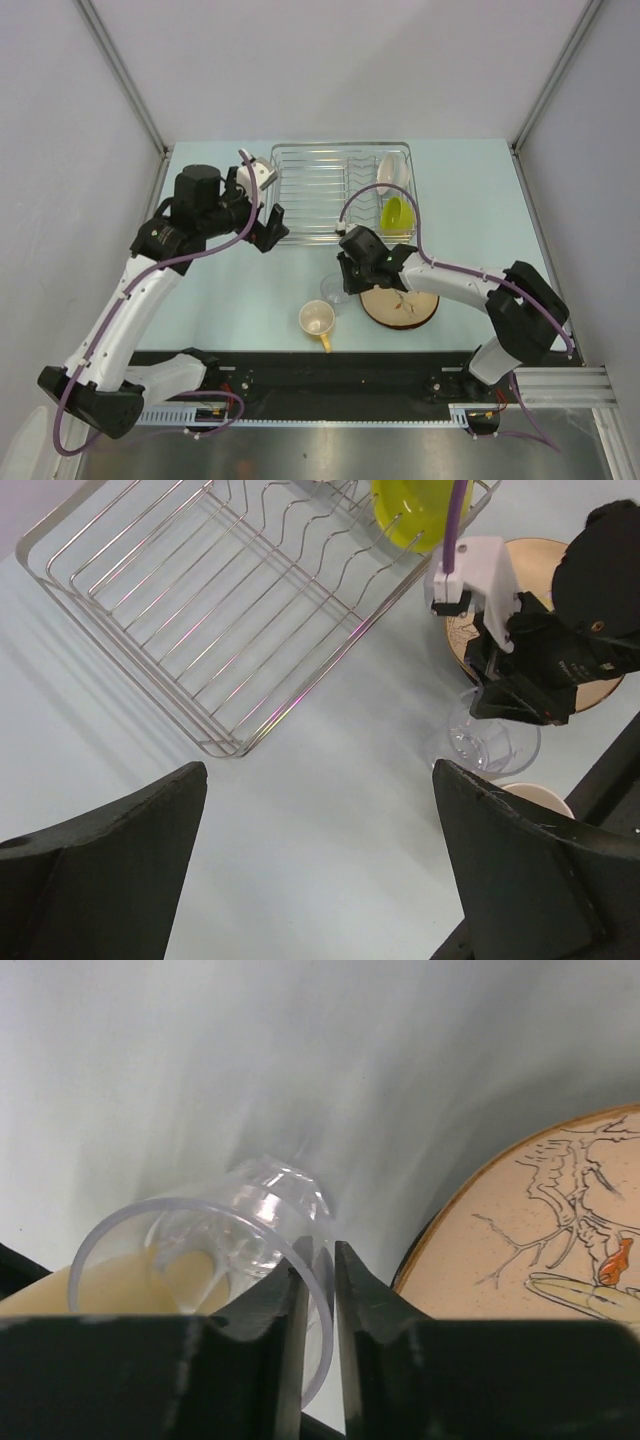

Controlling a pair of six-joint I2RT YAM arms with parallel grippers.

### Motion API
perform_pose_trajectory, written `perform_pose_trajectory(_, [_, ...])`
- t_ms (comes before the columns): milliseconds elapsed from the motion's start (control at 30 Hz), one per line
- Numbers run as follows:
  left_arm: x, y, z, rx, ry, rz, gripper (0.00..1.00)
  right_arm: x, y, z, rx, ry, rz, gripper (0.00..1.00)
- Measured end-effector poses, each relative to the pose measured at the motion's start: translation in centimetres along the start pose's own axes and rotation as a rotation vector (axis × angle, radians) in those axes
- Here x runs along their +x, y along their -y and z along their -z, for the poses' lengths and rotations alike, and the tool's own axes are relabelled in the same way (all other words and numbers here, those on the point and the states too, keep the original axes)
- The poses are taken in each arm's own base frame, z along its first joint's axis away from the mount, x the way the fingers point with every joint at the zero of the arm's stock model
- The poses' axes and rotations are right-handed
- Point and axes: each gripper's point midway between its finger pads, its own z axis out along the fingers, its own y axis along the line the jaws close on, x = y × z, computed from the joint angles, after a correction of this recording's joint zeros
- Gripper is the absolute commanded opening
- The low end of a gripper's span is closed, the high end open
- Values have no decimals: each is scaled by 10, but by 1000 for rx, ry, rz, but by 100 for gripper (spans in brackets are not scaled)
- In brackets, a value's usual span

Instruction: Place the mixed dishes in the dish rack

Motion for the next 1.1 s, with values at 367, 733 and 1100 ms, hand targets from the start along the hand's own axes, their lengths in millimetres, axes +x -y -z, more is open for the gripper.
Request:
perform_pose_trajectory(367, [-26, -35, 7, 41, 91, 327, 100, -115, 20, 95, -160, 323, -209, 0])
perform_pose_trajectory(733, [-26, 5, -17, 626, 120, 922, 100, -185, -31, 191, -702, 525, -393, 0])
perform_pose_trajectory(1100, [-75, 21, 23, 842, 234, 855, 100, -191, -55, 188, -958, 434, -536, 0])
